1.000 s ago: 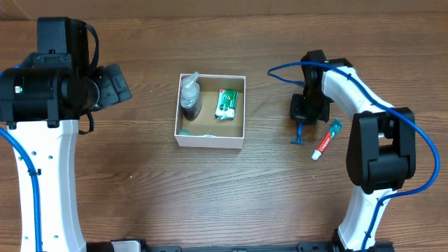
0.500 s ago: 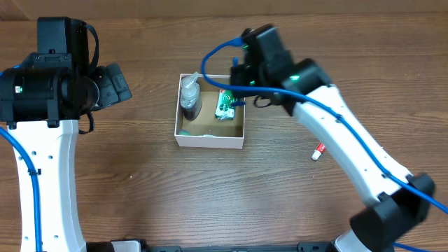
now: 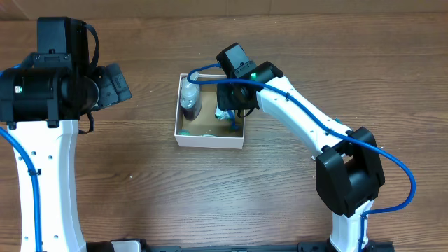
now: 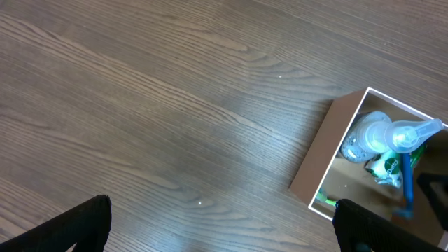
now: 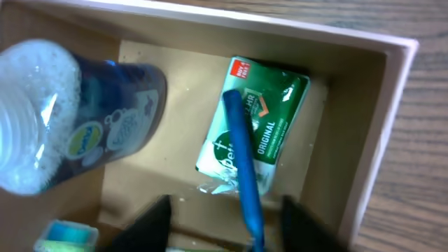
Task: Pack container
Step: 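Place the blue razor into the box with the right gripper, then grasp the Colgate toothpaste tube with the right gripper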
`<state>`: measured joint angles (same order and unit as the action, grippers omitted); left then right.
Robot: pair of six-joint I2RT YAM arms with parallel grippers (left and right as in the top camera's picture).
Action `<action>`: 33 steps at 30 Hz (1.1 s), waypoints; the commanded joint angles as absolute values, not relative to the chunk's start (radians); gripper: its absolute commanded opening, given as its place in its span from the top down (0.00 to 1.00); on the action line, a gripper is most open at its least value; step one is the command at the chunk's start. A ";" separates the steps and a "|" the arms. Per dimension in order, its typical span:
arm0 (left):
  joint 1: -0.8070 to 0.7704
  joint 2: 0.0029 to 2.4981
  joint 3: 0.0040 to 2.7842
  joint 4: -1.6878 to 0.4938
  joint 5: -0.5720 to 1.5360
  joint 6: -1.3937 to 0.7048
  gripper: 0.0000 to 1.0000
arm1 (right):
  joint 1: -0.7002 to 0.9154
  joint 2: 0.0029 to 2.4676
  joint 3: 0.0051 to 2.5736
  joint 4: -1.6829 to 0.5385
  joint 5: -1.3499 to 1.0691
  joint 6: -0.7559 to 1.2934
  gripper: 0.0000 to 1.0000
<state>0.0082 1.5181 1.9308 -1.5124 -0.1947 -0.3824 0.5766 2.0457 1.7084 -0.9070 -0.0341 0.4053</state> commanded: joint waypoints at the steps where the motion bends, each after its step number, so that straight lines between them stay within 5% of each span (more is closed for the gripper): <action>1: 0.013 1.521 1.932 -1.511 -0.189 -0.363 0.00 | 0.574 1.961 1.781 -0.941 0.033 0.386 0.39; 4: 0.013 1.521 1.932 -1.515 -0.190 -0.363 0.00 | 0.542 1.867 1.818 -0.994 0.155 0.430 0.38; 7: 0.013 1.521 1.932 -1.515 -0.190 -0.362 0.00 | 0.427 1.772 1.818 -1.069 0.209 0.543 0.21; 9: 0.013 1.521 1.932 -1.514 -0.190 -0.363 0.00 | 0.331 1.758 1.817 -1.142 0.208 0.600 0.21; 18: 0.013 1.521 1.932 -1.515 -0.189 -0.363 0.00 | -0.053 1.764 1.514 -1.197 0.005 0.677 0.08; 33: 0.013 1.521 1.932 -1.515 -0.189 -0.363 0.00 | -0.079 1.765 1.005 -0.807 -0.002 0.655 0.10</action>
